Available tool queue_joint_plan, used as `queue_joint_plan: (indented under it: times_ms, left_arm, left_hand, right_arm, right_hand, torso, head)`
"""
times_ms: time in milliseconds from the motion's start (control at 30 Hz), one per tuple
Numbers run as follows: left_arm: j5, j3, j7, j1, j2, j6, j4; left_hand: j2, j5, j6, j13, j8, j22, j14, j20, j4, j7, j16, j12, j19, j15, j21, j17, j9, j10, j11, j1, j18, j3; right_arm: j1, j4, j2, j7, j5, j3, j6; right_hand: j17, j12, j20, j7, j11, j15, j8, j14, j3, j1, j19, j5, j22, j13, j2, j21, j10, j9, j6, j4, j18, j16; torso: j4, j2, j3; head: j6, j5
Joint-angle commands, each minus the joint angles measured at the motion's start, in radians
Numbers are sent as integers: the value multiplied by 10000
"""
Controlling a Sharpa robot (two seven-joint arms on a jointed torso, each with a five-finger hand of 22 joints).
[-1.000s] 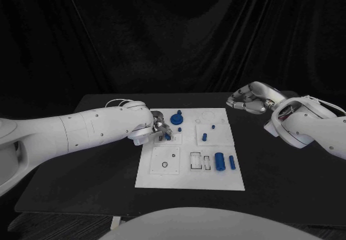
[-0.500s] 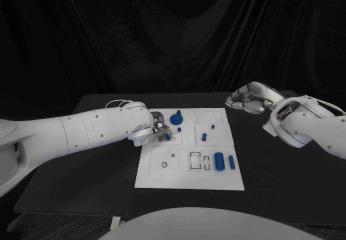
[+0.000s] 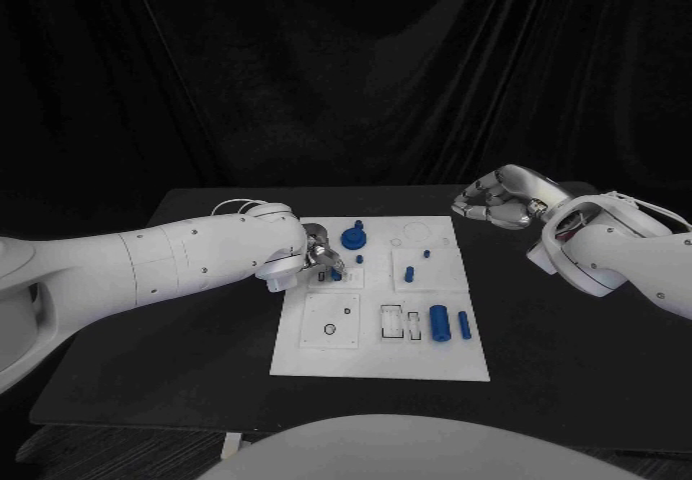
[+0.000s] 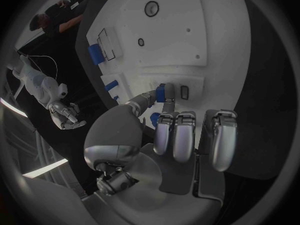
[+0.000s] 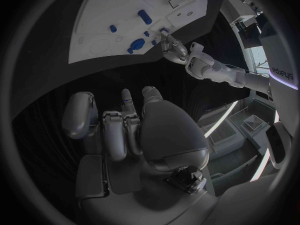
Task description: Assemble the parts on the task board
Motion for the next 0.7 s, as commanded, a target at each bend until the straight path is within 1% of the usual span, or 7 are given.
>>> queue_joint_plan:
  times_ms: [33, 300, 700]
  left_arm:
    - [48, -17, 46, -47, -2, 140, -36]
    - [48, -17, 60, -47, -19, 134, -48]
    - [48, -17, 120, -49, 3, 290, -97]
  left_hand:
    - [80, -70, -33, 2634, -30, 2485, 1021, -20, -18, -54, 27, -5, 776, -28, -53, 2633, 24, 1022, -1, 81, 30, 77]
    - [88, -86, -32, 2634, -30, 2482, 1021, -18, -38, -53, 27, -5, 771, -27, -60, 2633, 42, 1022, -1, 128, 31, 103]
    - [77, -106, -40, 2634, -33, 2473, 1021, -16, -60, -51, 27, -5, 756, -27, -77, 2633, 56, 1022, 1, 163, 37, 113]
  right_arm:
    - [-22, -7, 4, -197, -49, 10, 86]
    - [-27, -15, 9, -221, -49, 10, 118]
    - [-41, -21, 18, -250, -49, 10, 164]
  right_hand:
    - [2212, -53, -22, 40, 75, 35, -36, 949, 67, 93, -66, 53, 1417, 2609, 19, -64, 1049, -12, -37, 12, 200, -67]
    - [2200, -53, -21, 43, 78, 37, -39, 945, 78, 105, -72, 52, 1413, 2609, 24, -82, 1049, -14, -39, 11, 203, -78]
    - [2200, -53, -21, 43, 78, 37, -39, 945, 78, 105, -72, 52, 1413, 2609, 24, -82, 1049, -14, -39, 11, 203, -78]
  torso:
    - [-1, -2, 2]
    - [-4, 0, 0]
    - [-1, -2, 1]
  head:
    - [2, 15]
    - [2, 27]
    - [2, 33]
